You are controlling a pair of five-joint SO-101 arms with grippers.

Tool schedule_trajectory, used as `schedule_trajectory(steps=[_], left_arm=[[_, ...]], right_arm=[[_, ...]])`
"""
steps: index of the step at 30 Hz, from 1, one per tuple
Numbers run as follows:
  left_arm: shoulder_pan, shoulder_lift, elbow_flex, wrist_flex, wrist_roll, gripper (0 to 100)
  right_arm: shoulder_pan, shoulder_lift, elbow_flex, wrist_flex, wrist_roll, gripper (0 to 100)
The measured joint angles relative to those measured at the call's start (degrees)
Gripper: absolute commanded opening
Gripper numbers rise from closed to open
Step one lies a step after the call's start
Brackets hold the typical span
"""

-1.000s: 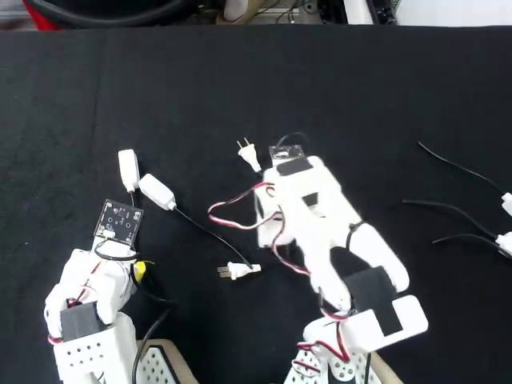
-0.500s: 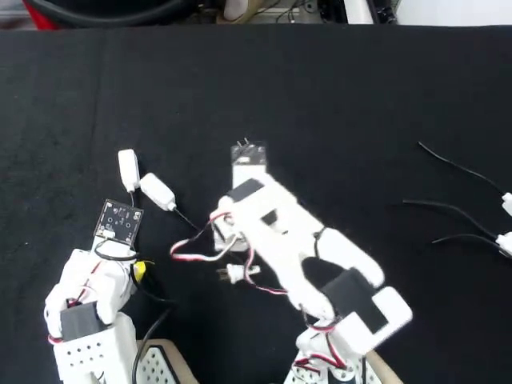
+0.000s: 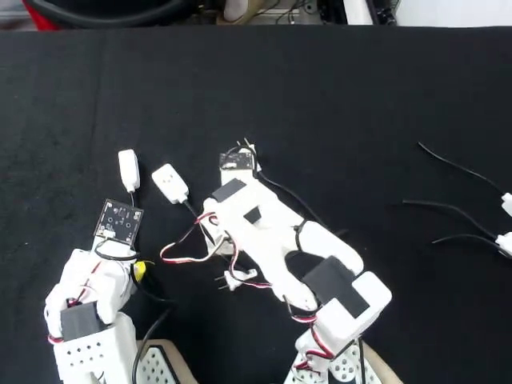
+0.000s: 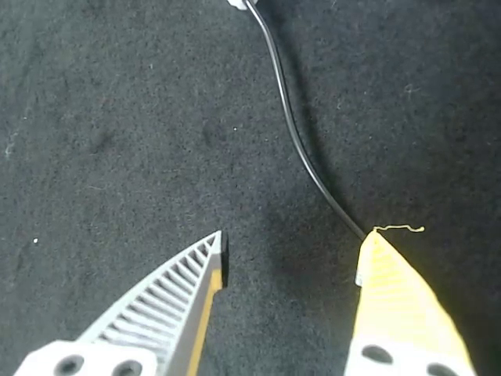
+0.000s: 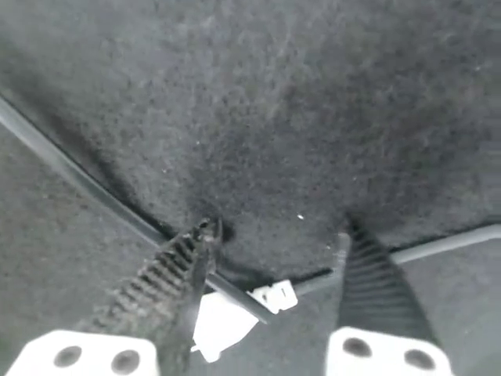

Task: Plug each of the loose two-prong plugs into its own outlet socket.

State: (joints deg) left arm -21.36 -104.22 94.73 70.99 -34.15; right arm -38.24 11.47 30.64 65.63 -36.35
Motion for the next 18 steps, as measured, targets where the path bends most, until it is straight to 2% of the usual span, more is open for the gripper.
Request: schedule_trajectory(steps=[12,18], left_arm=[[0.00,0.00,0.00,0.00,0.00,27],[0.00,0.00,0.00,0.00,0.00,27]], right_arm=[[2.81,0.09,-0.09,2.02,1.32,1.2],[4.04,0.88,-2.81,7.56,3.78,1.2]])
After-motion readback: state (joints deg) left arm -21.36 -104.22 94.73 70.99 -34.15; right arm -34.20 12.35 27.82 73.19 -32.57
